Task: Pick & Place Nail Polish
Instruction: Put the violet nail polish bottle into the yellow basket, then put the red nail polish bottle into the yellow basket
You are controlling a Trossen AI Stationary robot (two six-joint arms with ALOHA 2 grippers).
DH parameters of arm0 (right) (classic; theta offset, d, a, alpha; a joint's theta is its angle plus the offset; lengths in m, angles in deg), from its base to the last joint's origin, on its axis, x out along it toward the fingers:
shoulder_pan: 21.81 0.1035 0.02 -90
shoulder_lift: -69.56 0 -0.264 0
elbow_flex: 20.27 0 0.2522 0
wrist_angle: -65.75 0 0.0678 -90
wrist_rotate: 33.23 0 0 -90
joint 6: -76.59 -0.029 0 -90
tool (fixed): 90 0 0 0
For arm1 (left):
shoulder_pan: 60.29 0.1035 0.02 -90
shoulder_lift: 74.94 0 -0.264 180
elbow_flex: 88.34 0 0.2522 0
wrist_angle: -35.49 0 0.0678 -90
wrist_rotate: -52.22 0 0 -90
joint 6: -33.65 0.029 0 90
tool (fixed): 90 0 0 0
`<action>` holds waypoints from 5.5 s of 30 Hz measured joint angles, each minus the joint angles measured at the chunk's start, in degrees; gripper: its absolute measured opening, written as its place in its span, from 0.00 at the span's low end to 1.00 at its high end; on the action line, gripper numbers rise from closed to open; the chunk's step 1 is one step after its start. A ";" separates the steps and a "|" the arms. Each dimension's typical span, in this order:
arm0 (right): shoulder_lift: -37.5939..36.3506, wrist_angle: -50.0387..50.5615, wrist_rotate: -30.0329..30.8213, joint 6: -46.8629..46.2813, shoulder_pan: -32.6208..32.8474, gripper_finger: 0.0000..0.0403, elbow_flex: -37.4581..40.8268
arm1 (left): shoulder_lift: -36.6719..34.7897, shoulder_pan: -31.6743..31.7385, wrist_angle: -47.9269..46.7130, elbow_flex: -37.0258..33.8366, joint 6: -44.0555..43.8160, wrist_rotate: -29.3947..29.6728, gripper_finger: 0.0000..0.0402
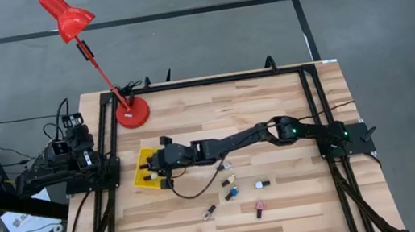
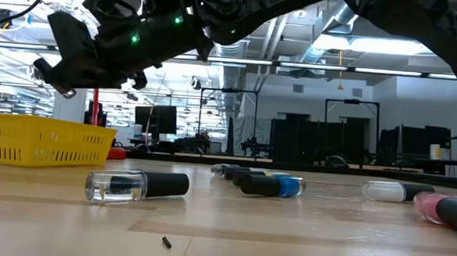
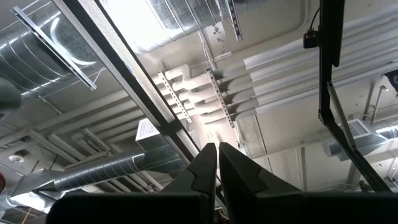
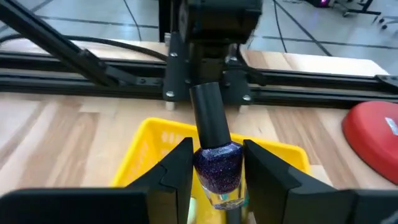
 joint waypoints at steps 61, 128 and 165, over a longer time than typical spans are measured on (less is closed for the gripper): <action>-7.59 17.87 -25.42 19.41 14.84 0.61 -0.04 | 0.02 -0.02 -0.02 -0.02 0.02 0.01 0.04; 1.17 21.20 -28.26 28.22 17.55 0.66 0.34 | 0.00 -3.50 -28.34 0.00 0.01 0.00 0.04; 4.12 23.54 -28.59 22.43 14.70 0.24 0.22 | 0.00 -3.50 -28.08 0.01 0.01 0.01 0.04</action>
